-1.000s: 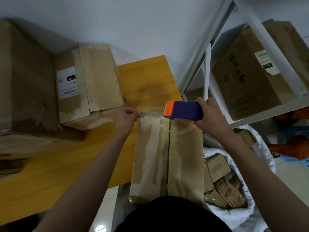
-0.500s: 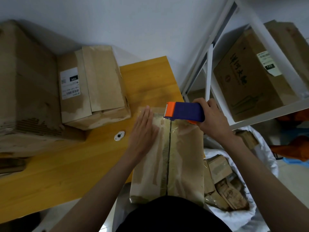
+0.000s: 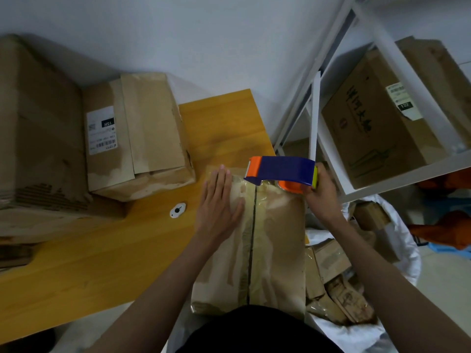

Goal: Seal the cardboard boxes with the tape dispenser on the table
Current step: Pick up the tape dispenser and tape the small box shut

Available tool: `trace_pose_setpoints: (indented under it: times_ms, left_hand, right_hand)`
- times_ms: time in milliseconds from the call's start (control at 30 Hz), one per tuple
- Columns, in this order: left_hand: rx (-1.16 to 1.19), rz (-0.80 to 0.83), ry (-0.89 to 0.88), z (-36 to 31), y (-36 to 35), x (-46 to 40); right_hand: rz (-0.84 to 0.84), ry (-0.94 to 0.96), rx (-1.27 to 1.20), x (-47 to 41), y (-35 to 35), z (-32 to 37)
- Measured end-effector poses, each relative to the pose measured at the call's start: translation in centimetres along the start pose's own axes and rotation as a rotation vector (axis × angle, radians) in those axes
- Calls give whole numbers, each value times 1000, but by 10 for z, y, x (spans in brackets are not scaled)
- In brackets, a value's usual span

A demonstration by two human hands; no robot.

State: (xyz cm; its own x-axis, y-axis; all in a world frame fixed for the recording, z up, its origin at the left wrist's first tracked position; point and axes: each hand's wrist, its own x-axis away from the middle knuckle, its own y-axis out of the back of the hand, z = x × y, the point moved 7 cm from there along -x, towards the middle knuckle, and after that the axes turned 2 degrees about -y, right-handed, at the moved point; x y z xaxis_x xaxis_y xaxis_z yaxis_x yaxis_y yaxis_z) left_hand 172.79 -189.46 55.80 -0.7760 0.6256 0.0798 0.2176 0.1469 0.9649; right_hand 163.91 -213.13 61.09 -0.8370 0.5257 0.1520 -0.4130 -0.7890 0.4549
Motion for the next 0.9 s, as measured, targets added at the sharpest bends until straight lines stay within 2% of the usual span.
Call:
trace_pose_setpoints:
  times_ms: [267,567,733,900]
  left_hand:
    - [-22,42,-188,12,3,-19]
    - [-96,50,-159,9,3,-19]
    - [-88,44,-151,7,6,-17]
    - [-137,85,-194,1,7,-18]
  right_hand:
    - [0,9,1,25,2,-10]
    - [-39,-1,116,29,19,-17]
    - [-192,-14,115,41,50,-20]
    - [-205,-23,118,45,58,-28]
